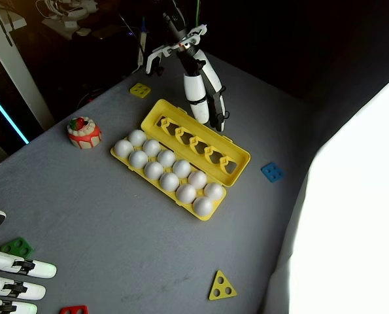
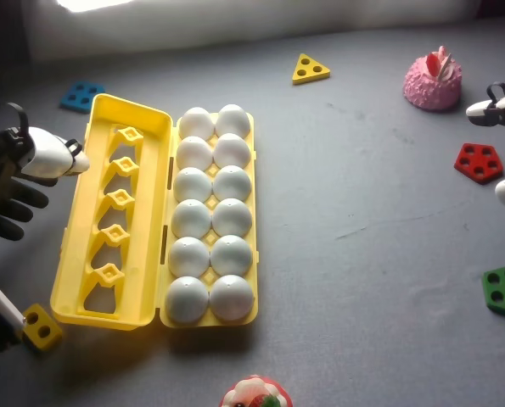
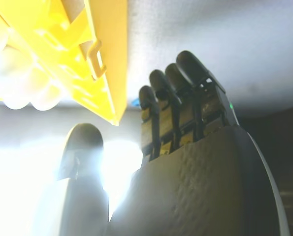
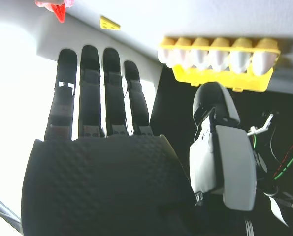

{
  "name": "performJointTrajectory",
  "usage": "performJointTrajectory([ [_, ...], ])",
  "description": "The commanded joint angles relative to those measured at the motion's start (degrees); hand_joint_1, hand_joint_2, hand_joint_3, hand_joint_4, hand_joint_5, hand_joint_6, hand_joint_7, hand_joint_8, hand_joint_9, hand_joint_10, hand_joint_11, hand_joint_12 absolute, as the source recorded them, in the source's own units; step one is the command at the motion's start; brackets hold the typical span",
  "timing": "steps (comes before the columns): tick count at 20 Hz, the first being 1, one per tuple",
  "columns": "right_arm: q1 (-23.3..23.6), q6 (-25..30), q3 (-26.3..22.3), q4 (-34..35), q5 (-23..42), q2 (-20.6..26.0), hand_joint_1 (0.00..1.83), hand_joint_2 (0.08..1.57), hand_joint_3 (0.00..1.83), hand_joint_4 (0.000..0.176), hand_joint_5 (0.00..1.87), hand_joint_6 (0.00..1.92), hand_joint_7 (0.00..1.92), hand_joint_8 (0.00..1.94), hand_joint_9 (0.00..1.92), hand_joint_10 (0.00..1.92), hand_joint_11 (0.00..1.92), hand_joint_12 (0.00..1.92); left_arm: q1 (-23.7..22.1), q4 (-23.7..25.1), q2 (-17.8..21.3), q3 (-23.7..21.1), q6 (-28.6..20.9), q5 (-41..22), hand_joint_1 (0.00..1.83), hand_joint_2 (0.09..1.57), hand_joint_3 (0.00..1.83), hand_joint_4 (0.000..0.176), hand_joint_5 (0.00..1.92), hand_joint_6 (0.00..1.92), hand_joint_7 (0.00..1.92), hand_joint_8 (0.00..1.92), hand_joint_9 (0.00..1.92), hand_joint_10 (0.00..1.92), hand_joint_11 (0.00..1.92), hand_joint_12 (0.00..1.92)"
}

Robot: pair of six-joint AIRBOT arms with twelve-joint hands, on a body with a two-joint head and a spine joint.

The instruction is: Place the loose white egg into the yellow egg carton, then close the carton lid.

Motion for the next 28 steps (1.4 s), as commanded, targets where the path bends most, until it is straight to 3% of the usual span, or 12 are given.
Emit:
performJointTrajectory([
  [1,0.5,-0.3,0.0,0.0,6.5,0.3,0.15,1.19,0.0,0.0,0.29,0.0,0.38,0.0,0.35,0.0,0.0,1.07,0.0,3.0,-0.4,0.3,-0.8,-0.7,0.34,1.38,0.0,0.022,0.25,0.31,0.18,0.61,0.0,1.04,0.0,1.49],
  [10,0.6,-0.9,0.0,0.0,7.5,-0.2,0.18,1.18,0.0,0.0,0.33,0.01,0.4,0.0,0.36,0.0,0.0,1.08,1.2,2.4,-2.3,-0.9,-7.2,-1.4,0.34,1.38,0.0,0.015,0.23,0.39,0.19,0.61,0.0,1.02,0.0,1.45],
  [14,0.6,-0.9,0.0,0.0,7.8,-0.2,0.15,1.19,0.0,0.0,0.33,0.01,0.41,0.01,0.37,0.01,0.0,1.09,2.7,2.4,-2.5,-1.9,-10.5,-1.6,0.29,1.4,0.0,0.02,0.19,0.39,0.17,0.58,0.0,0.97,0.0,1.45],
  [19,0.6,-0.9,0.0,0.0,8.2,-0.2,0.15,1.19,0.0,0.0,0.32,0.01,0.41,0.0,0.36,0.0,0.0,1.09,1.8,2.4,-2.6,-2.2,-10.7,-1.6,0.35,1.38,0.0,0.02,0.22,0.42,0.19,0.58,0.0,1.01,0.0,1.47],
  [28,0.6,-1.0,0.0,0.0,8.5,-0.3,0.16,1.19,0.0,0.0,0.3,0.01,0.41,0.0,0.37,0.0,0.0,1.09,-4.8,2.4,-3.1,-2.8,-8.2,-2.6,0.29,1.4,0.0,0.018,0.21,0.41,0.19,0.58,0.0,1.02,0.0,1.45],
])
